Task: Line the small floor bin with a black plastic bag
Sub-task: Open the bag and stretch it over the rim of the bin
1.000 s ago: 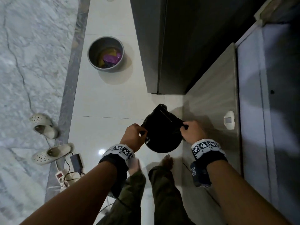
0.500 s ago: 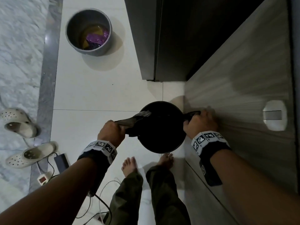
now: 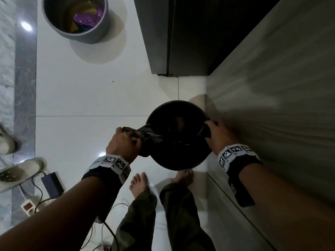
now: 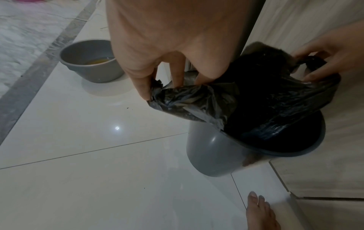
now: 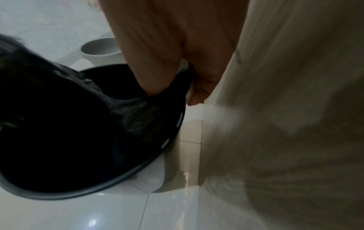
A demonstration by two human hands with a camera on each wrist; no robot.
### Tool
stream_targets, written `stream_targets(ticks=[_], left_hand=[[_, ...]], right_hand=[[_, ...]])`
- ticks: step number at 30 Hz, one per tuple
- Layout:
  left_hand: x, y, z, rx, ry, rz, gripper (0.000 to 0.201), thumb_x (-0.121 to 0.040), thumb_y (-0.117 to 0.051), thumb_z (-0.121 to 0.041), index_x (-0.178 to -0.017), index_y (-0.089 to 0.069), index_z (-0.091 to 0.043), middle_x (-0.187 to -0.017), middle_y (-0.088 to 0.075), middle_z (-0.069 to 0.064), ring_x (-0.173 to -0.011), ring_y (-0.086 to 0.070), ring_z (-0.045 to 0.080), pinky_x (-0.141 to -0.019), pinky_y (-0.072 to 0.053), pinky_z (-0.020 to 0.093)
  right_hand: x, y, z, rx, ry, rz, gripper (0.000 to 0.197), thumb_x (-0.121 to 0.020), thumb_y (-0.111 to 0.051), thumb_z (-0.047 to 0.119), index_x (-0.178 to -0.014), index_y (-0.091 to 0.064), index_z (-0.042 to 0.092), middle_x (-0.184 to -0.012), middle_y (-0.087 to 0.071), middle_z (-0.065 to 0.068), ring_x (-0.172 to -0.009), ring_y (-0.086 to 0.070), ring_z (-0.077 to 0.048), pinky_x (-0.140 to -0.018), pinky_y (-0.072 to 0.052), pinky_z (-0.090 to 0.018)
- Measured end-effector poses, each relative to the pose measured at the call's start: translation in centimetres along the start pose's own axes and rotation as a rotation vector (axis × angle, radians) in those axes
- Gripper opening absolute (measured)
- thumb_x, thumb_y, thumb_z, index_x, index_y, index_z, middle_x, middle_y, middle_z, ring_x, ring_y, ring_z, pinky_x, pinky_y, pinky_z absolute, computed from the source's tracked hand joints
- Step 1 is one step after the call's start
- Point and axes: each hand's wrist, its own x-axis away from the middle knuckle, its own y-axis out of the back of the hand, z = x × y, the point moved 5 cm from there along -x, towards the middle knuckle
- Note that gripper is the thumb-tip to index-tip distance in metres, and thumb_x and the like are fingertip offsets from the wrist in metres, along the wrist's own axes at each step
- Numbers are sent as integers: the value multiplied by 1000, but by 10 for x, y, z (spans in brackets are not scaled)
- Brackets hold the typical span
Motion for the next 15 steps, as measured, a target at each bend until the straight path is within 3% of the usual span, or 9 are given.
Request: stream_targets(ticks=[7, 9, 12, 15], left_hand=[[4, -5, 3, -54, -26, -13, 33, -82, -55, -37, -113, -63, -26, -121, -46, 9, -103, -57, 31, -74, -48, 39], [2, -4, 2, -83, -36, -21, 36, -82, -55, -37, -115, -62, -25, -122, -45, 10, -103, -56, 31, -71, -45, 38], [-1, -3, 0, -101, -56, -22, 37, -82, -55, -37, -115, -62, -23, -122, -44, 9, -103, -55, 31, -71, -45, 38], [-3, 0, -3, -114, -62, -31, 37, -81, -56, -38, -112, -63, -20, -120, -44, 11, -104, -55, 31, -72, -48, 40]], right_hand=[[5, 5, -9, -11, -44, -53, 43, -88, -55, 23, -127, -38, 27, -106, -67, -16, -95, -64, -36, -78, -53, -43], [5, 7, -8, 54, -14, -44, 38, -91, -51, 27, -128, -46, 30, -103, -70, -14, -91, -66, -34, -72, -51, -37], [3, 5, -8, 125, -22, -43, 28, -92, -47, 35, -102, -69, 20, -96, -71, -11, -81, -64, -30, -65, -44, -30], [-1, 14, -15, 17, -124, -168, 42, -93, -44, 38, -92, -69, 5, -100, -66, -19, -83, -61, -34, -66, -41, -32]])
